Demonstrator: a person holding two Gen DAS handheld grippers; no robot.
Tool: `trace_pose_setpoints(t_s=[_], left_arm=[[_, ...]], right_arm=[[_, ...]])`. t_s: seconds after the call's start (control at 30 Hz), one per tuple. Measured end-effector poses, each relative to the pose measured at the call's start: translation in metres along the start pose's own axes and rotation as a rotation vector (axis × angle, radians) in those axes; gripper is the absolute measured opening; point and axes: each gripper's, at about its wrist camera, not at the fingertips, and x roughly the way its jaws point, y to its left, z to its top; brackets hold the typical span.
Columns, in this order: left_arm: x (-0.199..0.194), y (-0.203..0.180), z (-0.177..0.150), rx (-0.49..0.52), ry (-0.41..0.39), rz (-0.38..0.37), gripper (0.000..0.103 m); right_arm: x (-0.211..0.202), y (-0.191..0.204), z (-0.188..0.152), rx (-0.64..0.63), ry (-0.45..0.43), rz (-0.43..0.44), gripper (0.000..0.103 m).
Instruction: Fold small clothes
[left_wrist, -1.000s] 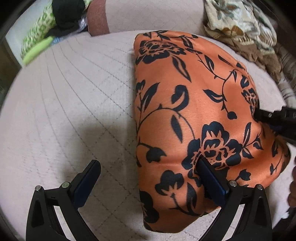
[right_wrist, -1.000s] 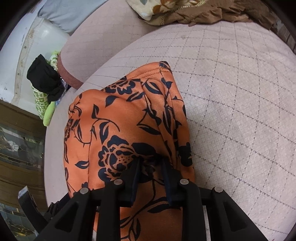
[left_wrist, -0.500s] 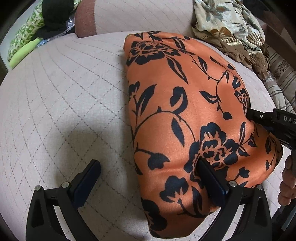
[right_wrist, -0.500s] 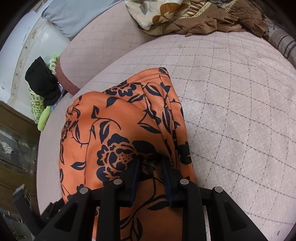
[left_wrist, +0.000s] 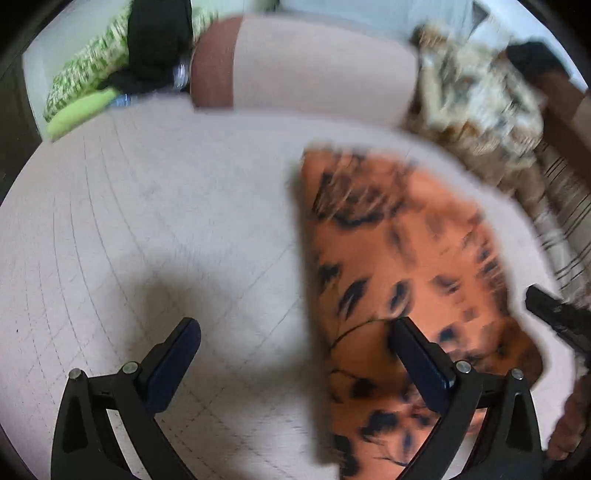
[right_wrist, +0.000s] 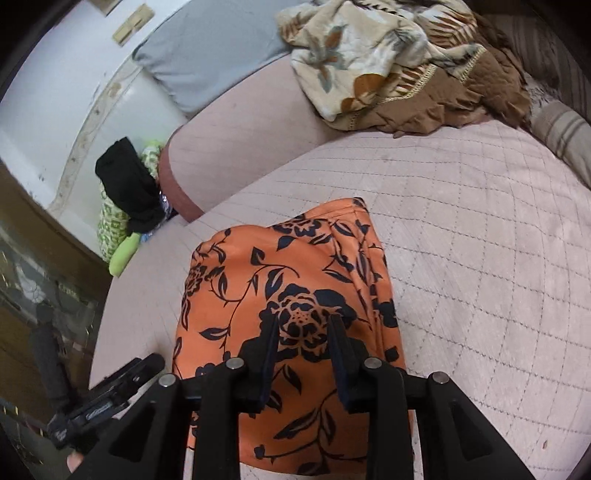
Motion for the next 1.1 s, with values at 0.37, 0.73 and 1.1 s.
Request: trace_pose_setpoints(t_s=[0.37,0.73,1.1], left_arm=[[-0.001,-0.014,0.008,-0.023,-0.045,-0.031,0.103],[0.015,-0.003,0.005,-0.046,-0.035,0.057,0.103],[0.009,-0.012,0.006,-0.002,-0.055,0.100,0.103]], right_arm=[[0.034,0.009,-0.004,-0.047,0.099,-0.022,0.056],[0.019,0.010,-0.001,-0.063,0.019,-0.012,0.055],[0.047,0.003,-0.005,-0.066,0.108,-0.090,0.053]])
